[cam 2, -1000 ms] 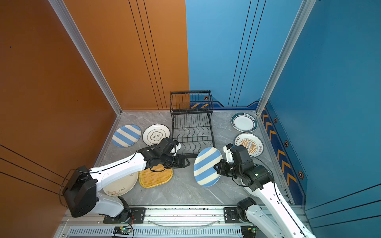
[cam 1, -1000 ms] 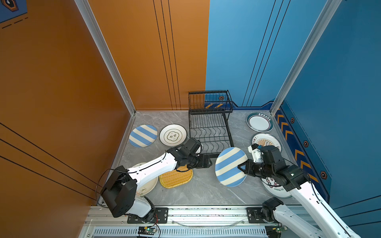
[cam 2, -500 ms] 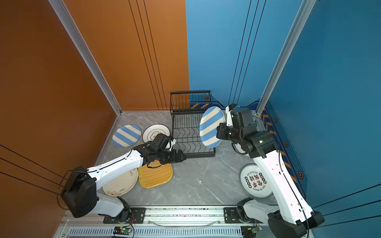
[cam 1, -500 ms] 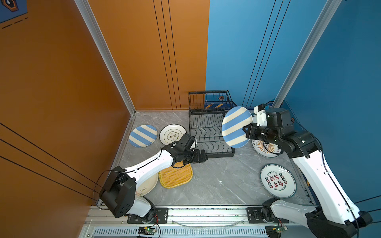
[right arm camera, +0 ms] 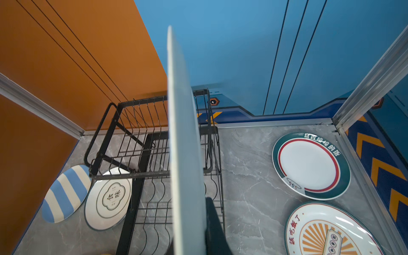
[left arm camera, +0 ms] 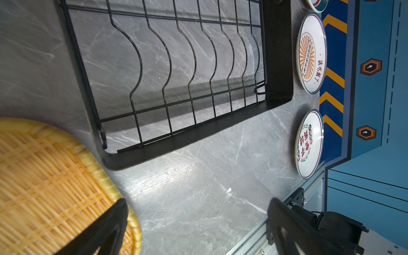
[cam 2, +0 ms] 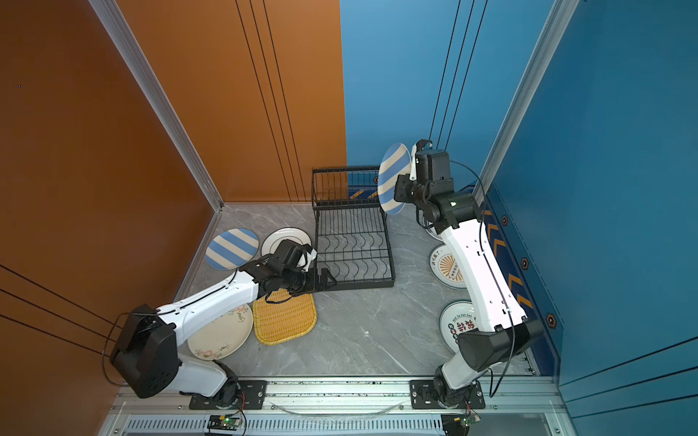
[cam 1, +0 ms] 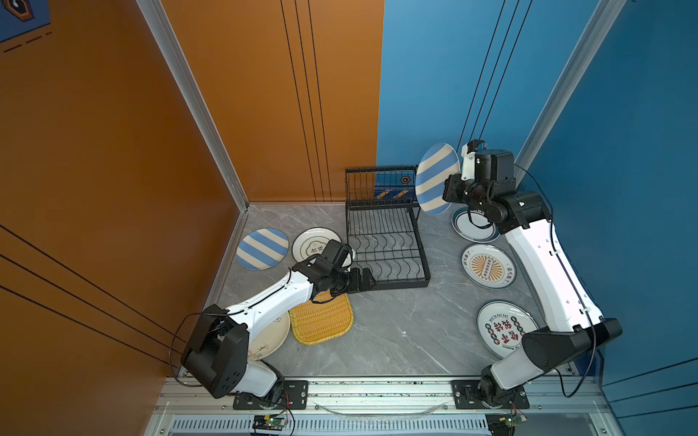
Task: Load plates into a dish rack
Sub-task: Place the plate on the dish rack.
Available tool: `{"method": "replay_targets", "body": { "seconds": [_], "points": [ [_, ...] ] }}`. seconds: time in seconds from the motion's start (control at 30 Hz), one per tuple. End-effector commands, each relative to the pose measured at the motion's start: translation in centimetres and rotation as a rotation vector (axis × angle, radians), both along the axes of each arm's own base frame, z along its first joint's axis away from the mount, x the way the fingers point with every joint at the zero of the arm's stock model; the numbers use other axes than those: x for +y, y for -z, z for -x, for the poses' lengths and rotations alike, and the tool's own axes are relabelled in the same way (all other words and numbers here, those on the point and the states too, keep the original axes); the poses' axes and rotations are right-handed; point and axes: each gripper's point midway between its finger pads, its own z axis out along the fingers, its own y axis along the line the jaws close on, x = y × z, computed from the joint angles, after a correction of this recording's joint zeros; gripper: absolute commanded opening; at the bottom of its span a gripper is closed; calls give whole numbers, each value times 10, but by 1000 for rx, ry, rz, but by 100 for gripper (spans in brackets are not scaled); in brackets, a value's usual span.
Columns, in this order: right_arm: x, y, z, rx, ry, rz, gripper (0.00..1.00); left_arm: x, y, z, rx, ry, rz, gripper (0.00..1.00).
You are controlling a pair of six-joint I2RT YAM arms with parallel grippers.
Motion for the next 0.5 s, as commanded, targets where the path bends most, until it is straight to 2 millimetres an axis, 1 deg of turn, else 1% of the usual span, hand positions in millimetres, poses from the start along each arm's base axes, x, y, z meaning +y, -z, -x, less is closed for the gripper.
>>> {"method": "replay_targets", "body": {
  "seconds": [0.0, 0.1, 0.27, 0.47],
  "points": [
    [-4, -40, -22, -160, 40, 4, 0, -5, -18, -9, -30, 22, 34, 100],
    [-4, -38, -40, -188, 71, 10, 0, -6, -20, -14, -34, 24, 39, 99],
    [5, -32, -65, -227, 104, 60, 0, -7, -20, -20, -32, 24, 42, 98],
    [15, -20, -87, -228, 122, 109, 0, -6, -17, -25, -19, 21, 47, 98]
  ]
}}
